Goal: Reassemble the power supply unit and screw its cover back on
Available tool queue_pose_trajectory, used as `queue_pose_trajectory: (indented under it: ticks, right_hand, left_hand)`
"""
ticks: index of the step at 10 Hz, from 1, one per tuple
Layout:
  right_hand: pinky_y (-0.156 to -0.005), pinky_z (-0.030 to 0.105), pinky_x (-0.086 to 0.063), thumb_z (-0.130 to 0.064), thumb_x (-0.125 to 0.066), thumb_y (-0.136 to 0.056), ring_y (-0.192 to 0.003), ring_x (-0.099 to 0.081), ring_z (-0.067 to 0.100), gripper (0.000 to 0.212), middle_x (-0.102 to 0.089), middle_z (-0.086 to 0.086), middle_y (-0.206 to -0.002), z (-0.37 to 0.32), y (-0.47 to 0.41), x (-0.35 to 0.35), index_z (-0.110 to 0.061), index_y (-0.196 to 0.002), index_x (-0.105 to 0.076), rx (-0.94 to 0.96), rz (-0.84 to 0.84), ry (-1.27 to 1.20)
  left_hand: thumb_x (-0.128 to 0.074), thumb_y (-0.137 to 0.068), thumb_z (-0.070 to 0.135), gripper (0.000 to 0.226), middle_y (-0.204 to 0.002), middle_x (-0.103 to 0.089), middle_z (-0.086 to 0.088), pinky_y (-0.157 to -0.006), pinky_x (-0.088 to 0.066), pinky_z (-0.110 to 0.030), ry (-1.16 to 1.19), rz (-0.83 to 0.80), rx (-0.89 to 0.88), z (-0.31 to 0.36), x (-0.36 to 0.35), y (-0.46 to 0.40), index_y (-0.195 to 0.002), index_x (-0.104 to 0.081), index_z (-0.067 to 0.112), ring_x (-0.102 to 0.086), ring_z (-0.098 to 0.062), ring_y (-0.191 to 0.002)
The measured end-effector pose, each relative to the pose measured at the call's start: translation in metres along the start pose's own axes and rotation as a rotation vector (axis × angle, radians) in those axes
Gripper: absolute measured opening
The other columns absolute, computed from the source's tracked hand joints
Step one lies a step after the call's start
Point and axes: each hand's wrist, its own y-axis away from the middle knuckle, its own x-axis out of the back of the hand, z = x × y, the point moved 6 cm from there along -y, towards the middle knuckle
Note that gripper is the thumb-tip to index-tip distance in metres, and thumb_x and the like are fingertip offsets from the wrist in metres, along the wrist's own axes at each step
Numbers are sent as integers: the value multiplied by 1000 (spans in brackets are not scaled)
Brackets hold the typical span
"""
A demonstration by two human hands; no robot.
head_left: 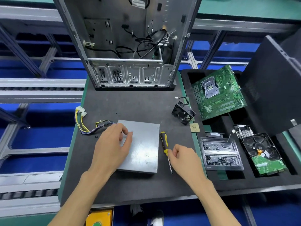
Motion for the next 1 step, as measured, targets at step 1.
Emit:
queue_pose_trajectory:
  ticks: [1]
  right_hand:
    - [-55, 32, -36, -44, -55, -96, -59, -46, 20, 42, -48, -2, -54, 16, 34, -7, -17, -66, -42, -46, -70, -25]
  left_hand:
    - [-55, -94, 45, 25, -68, -52, 8, -52, -36, -26, 50, 42, 144, -20, 19, 33, -75, -44, 34, -50, -11, -69]
